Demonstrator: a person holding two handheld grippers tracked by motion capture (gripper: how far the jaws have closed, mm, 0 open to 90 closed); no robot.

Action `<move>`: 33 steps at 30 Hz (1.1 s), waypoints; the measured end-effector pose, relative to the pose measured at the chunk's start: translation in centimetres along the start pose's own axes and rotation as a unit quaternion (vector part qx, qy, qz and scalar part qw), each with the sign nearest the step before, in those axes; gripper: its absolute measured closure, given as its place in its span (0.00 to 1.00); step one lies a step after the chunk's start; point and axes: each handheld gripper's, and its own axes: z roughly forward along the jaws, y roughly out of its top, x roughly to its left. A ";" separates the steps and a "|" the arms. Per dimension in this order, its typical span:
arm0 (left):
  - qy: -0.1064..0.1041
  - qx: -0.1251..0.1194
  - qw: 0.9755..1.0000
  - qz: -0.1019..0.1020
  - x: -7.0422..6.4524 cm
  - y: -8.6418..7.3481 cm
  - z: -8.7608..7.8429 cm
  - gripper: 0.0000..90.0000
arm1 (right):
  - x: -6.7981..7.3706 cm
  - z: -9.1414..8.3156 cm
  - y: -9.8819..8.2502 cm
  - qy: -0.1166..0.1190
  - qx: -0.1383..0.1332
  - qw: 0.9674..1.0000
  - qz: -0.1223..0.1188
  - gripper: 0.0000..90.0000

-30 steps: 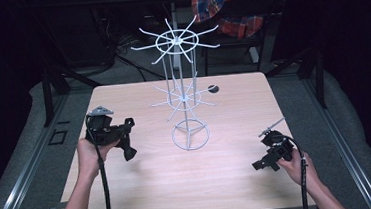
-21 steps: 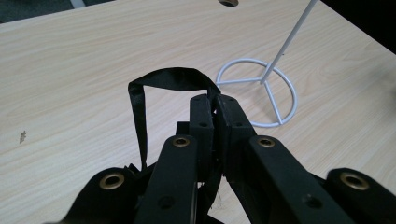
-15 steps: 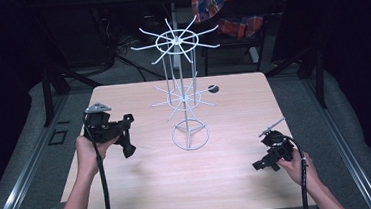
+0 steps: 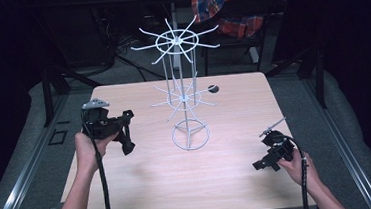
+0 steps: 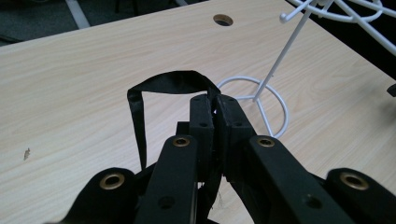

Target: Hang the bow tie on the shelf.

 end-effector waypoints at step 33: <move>-0.033 -0.022 0.999 0.007 -2.0 3.3 0.6 0.95 | 0.0 0.1 0.0 0.001 -0.001 1.000 0.001 0.12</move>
